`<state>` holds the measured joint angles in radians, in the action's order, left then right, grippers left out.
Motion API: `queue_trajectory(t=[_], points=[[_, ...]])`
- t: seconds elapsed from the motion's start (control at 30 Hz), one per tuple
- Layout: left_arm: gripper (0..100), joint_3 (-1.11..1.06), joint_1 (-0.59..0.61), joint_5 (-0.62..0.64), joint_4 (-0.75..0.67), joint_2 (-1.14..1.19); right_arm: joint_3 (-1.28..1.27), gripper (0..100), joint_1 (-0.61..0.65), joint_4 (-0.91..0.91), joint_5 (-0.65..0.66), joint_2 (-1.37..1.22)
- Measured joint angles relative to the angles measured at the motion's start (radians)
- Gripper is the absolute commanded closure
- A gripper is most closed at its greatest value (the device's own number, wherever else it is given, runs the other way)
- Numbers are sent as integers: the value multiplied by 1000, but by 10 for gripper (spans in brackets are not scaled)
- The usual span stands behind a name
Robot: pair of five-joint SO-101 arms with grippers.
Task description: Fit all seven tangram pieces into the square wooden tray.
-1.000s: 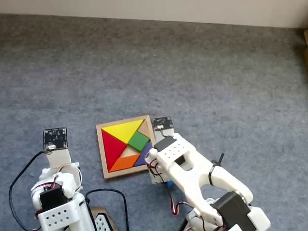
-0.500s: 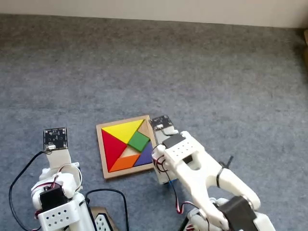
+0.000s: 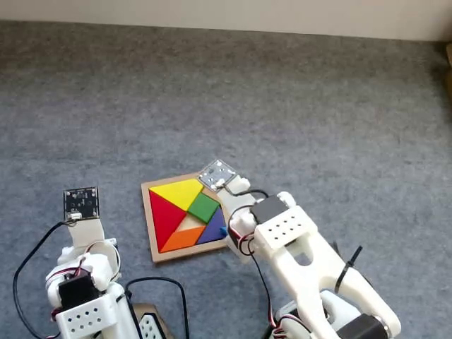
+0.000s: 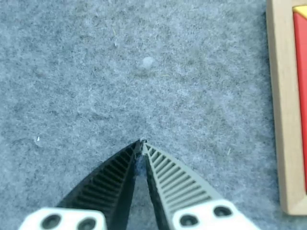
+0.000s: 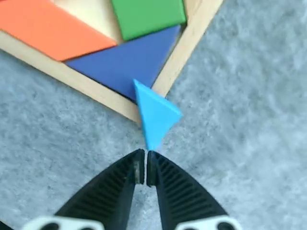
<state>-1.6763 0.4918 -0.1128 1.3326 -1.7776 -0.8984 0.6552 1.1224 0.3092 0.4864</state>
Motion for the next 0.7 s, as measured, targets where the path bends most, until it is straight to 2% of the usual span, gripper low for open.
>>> queue_trajectory(t=[0.13, 0.33, 0.47, 0.53, 0.7], points=[[994, 0, 0, 0, 0, 0, 12, 982, 0, -15, 54, 0], [994, 0, 0, 0, 0, 0, 12, 976, 0, -91, 64, 2], [994, 0, 0, 0, 0, 0, 15, 858, -9, -15, 63, 2], [994, 0, 0, 0, 0, 0, 44, 799, -14, -5, 21, 2], [994, 0, 0, 0, 0, 0, 64, 785, 8, -3, -44, 2]])
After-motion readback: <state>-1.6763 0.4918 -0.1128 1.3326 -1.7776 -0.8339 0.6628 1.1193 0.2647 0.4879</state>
